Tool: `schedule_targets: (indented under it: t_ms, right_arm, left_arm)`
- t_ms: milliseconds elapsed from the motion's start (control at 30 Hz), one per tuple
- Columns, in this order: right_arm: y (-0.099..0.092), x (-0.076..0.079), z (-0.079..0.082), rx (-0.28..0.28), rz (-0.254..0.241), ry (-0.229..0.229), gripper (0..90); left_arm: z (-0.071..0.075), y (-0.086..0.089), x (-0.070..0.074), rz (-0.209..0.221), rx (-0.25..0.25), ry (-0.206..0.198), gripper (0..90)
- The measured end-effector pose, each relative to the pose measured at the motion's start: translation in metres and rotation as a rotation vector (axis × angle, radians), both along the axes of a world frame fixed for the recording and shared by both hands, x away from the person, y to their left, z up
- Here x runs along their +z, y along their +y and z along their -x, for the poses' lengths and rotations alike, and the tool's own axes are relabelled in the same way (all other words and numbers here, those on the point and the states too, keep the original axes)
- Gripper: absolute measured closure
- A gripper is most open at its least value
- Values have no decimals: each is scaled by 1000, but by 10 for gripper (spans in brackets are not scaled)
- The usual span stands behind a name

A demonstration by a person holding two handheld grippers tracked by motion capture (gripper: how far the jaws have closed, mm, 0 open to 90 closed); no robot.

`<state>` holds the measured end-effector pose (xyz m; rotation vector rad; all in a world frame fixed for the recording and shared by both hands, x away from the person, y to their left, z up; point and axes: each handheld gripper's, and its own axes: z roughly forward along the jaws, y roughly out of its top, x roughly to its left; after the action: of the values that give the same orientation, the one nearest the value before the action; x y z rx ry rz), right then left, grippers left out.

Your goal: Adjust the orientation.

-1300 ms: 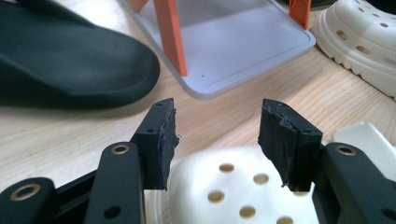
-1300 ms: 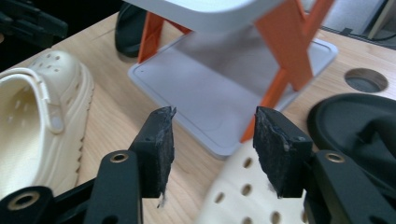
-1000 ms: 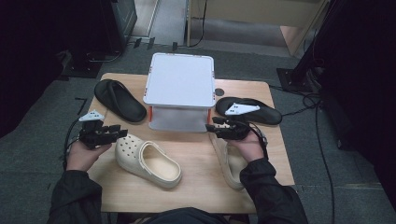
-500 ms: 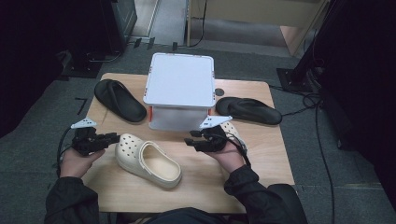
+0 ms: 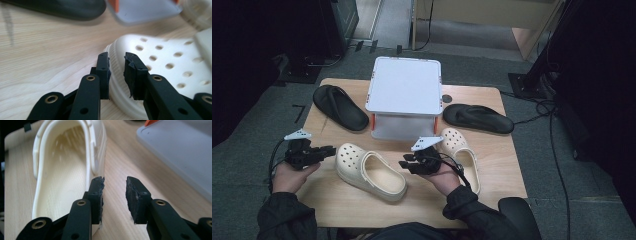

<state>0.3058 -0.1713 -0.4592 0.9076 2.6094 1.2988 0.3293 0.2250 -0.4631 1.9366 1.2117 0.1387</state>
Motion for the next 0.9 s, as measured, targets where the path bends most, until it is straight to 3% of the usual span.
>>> schedule_targets:
  t_ms: [167,300,533,900]
  right_arm:
    - [6,-7,3,11,20,8,671]
    - [10,-15,4,7,32,14,692]
    - [11,-19,4,-8,51,18,712]
    - [1,-19,21,-18,64,22,728]
  left_arm:
    - [-4,-2,-3,-10,5,-1,763]
    - [-18,-10,-7,-18,-2,0,773]
    - [-26,-19,-8,-2,-12,-16,791]
    - [-47,-54,-10,-6,-42,-33,824]
